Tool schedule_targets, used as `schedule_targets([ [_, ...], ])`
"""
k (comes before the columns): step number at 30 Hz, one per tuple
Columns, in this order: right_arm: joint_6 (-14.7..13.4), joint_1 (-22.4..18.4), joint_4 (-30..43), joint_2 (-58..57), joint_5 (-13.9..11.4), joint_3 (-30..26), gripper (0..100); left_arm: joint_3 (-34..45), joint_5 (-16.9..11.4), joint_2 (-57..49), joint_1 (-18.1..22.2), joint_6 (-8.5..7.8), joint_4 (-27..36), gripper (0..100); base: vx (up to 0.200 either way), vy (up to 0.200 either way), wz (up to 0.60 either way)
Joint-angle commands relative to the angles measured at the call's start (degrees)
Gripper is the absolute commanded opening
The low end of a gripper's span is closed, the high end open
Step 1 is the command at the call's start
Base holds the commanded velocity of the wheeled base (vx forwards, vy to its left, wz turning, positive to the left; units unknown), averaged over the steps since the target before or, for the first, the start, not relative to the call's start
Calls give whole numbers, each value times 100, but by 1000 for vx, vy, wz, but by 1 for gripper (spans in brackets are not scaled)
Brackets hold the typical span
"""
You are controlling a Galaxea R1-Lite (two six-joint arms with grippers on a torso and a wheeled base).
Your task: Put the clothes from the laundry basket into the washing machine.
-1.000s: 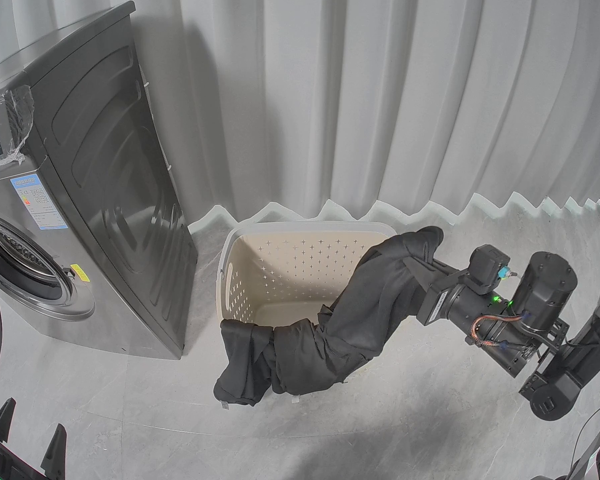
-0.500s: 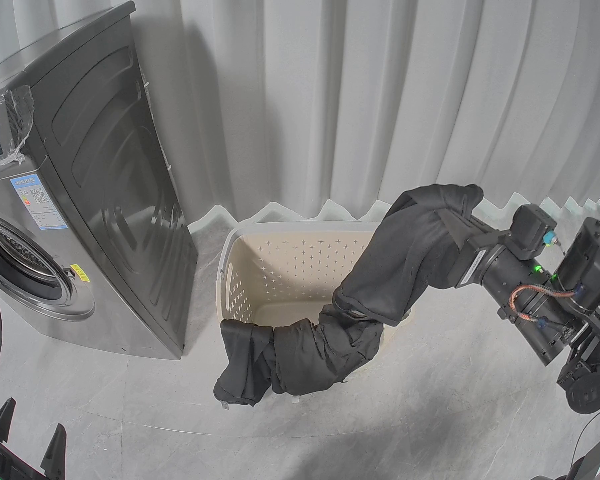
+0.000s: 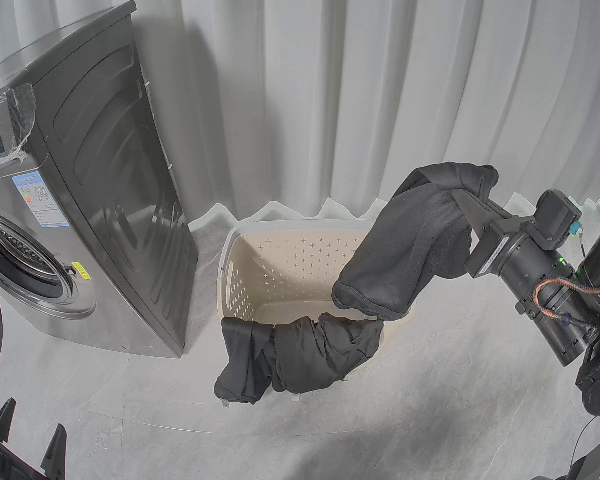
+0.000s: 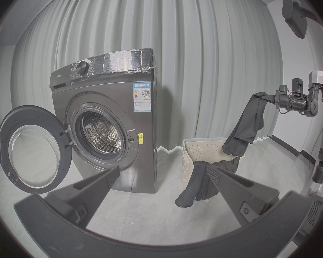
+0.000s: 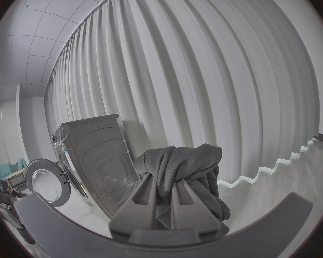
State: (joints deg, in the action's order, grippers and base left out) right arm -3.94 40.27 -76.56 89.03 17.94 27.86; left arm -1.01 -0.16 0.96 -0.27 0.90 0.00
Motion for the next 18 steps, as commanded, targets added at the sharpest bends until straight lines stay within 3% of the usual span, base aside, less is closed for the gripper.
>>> schedule_targets([
  [1, -2, 8, -8, -35, 7, -61, 0, 92, -2, -88, 0, -2, 0, 100, -200, 0, 0],
  [11, -11, 8, -61, -8, -1, -272, 0, 92, -2, -88, 0, -11, 0, 100, -20, 0, 0],
  [18, -11, 8, -70, -26, -10, -263, 0, 92, -2, -88, 0, -2, 0, 100, 0, 200, 0],
])
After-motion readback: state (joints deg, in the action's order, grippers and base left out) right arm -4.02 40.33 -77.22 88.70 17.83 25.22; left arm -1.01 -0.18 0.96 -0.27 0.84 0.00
